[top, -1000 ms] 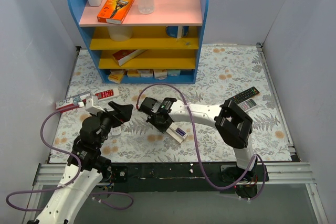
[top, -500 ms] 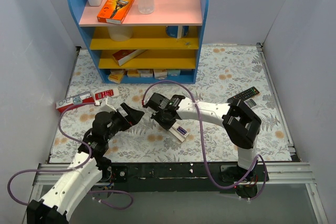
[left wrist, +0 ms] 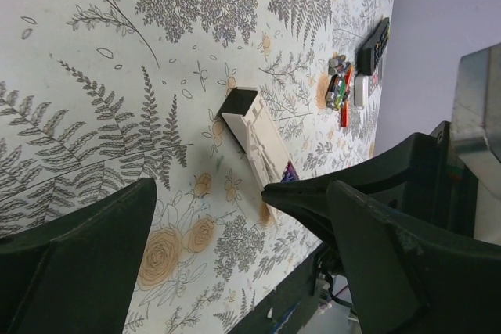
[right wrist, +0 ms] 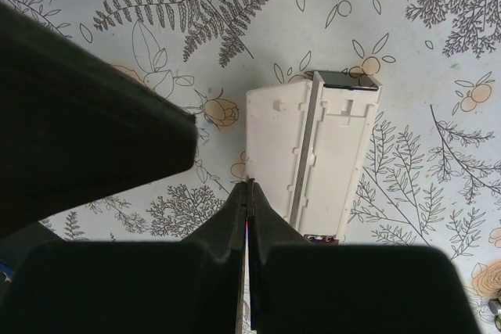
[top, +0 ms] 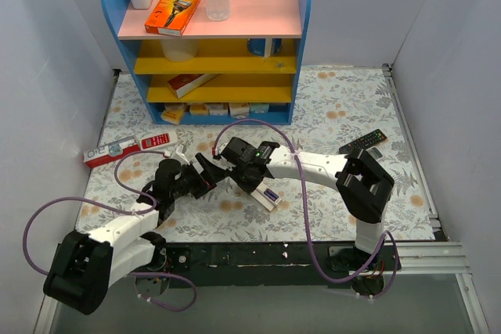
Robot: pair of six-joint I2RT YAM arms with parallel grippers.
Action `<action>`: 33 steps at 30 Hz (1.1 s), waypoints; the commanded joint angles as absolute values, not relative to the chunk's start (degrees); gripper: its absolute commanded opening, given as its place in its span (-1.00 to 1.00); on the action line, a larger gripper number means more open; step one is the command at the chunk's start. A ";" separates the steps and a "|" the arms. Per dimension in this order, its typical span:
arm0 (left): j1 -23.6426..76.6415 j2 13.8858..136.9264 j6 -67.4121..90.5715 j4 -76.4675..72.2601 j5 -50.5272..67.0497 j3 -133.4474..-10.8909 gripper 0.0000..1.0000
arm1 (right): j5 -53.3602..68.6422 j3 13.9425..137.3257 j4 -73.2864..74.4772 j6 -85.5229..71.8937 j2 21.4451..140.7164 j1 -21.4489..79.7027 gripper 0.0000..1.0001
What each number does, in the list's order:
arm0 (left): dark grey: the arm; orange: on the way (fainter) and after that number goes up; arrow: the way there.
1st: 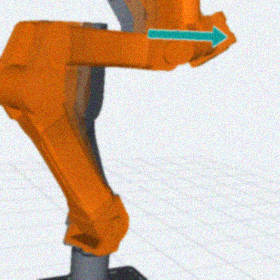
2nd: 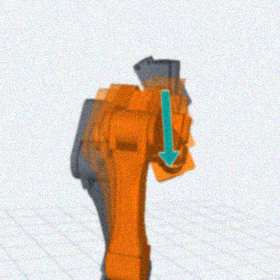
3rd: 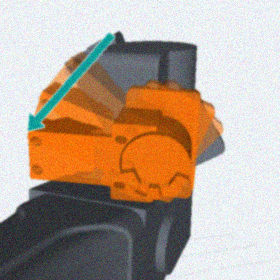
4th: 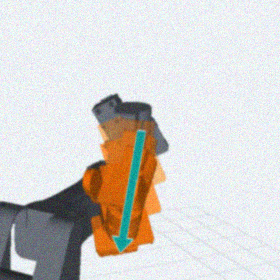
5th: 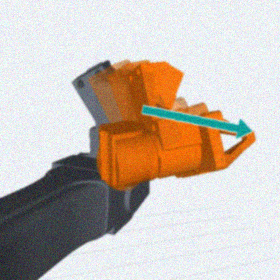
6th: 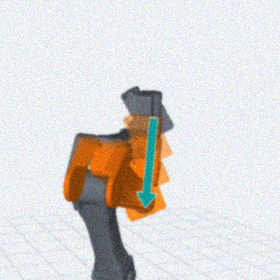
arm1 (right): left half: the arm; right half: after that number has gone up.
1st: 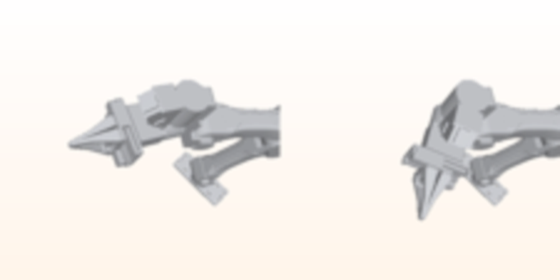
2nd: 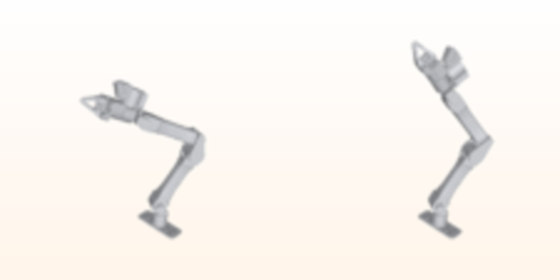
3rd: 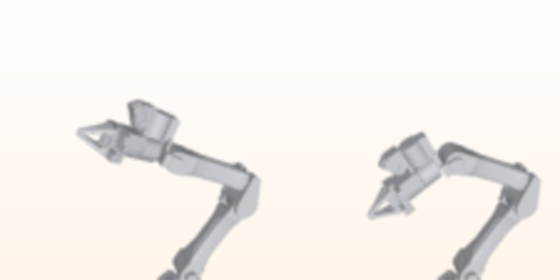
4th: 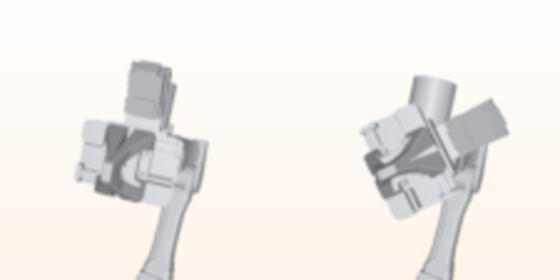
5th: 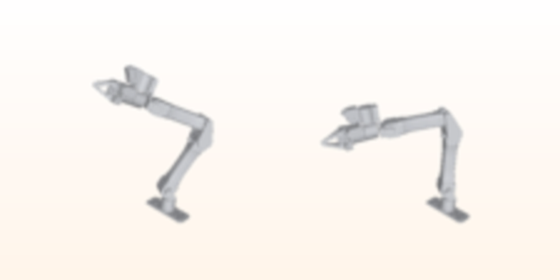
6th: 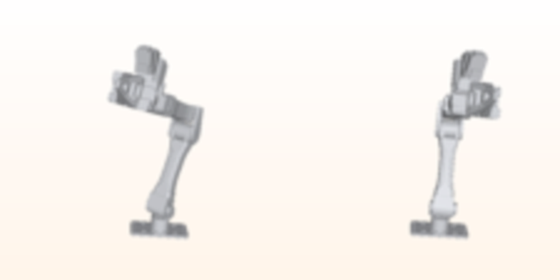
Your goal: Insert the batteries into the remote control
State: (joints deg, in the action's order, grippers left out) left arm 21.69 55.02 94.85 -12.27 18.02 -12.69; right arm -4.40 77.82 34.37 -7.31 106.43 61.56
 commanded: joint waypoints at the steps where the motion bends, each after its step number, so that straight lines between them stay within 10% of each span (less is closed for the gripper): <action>1: 21.88 59.32 97.56 -21.69 22.85 -12.39 0.71 | -3.60 77.34 32.78 -6.94 103.89 61.26 -0.97; 33: 27.51 86.39 104.32 -43.59 25.05 -15.12 -0.31 | -2.46 76.99 32.34 -7.03 104.06 61.08 -0.97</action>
State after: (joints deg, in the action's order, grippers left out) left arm 26.98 85.36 103.31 -39.79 25.06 -13.74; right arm -3.22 77.76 33.93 -7.31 106.43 61.14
